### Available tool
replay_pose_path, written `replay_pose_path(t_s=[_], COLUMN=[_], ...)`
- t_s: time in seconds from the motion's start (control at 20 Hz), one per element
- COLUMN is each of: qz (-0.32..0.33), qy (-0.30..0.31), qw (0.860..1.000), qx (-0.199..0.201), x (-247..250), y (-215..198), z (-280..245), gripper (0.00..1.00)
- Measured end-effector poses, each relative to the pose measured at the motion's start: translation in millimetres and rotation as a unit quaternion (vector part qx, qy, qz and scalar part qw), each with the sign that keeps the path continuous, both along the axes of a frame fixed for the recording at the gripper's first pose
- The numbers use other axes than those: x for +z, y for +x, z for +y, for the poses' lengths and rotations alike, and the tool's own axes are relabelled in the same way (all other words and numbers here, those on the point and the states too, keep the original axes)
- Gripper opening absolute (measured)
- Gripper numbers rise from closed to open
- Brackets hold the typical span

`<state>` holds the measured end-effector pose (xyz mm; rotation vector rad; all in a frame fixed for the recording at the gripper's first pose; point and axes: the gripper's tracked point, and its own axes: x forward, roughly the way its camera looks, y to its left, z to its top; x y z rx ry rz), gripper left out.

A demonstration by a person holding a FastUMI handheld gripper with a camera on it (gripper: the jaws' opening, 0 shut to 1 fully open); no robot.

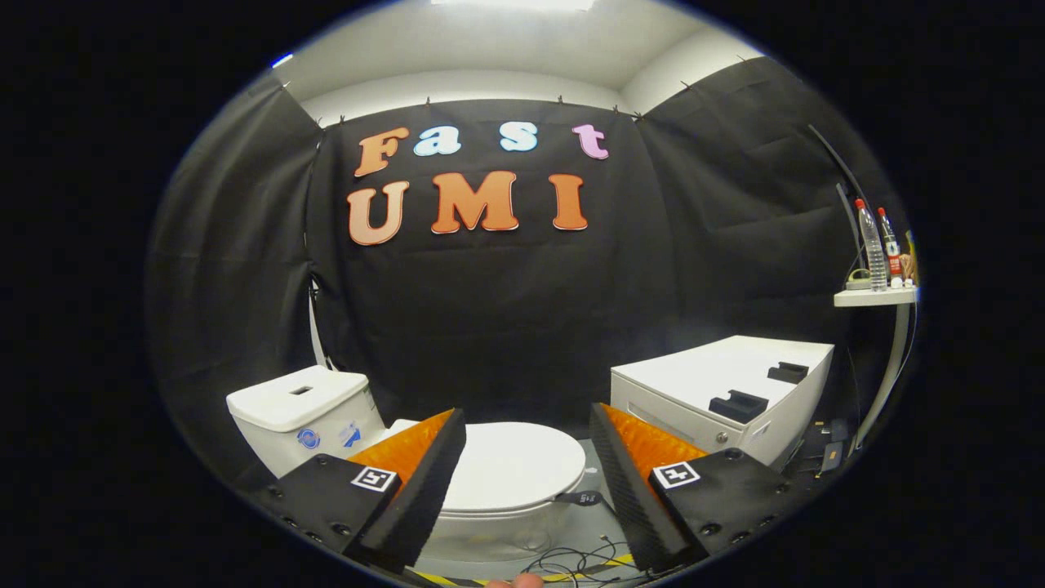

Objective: Open the toilet lid.

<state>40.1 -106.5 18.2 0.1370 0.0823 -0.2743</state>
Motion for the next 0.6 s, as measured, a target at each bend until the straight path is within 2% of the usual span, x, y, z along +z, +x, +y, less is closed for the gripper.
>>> replay_pose_path(t_s=[0.15, 0.3, 0.45, 0.6], qz=[0.016, 0.031, 0.047, 0.058], qy=[0.021, 0.096, 0.213, 0.280], qw=[1.000, 0.995, 0.976, 0.956], qx=[0.003, -0.001, -0.010, -0.058], x=[-20, -49, -95, -144], y=[7, 20, 31, 31], z=[-6, -15, -25, -61], gripper=[0.98, 0.99, 0.99, 0.99])
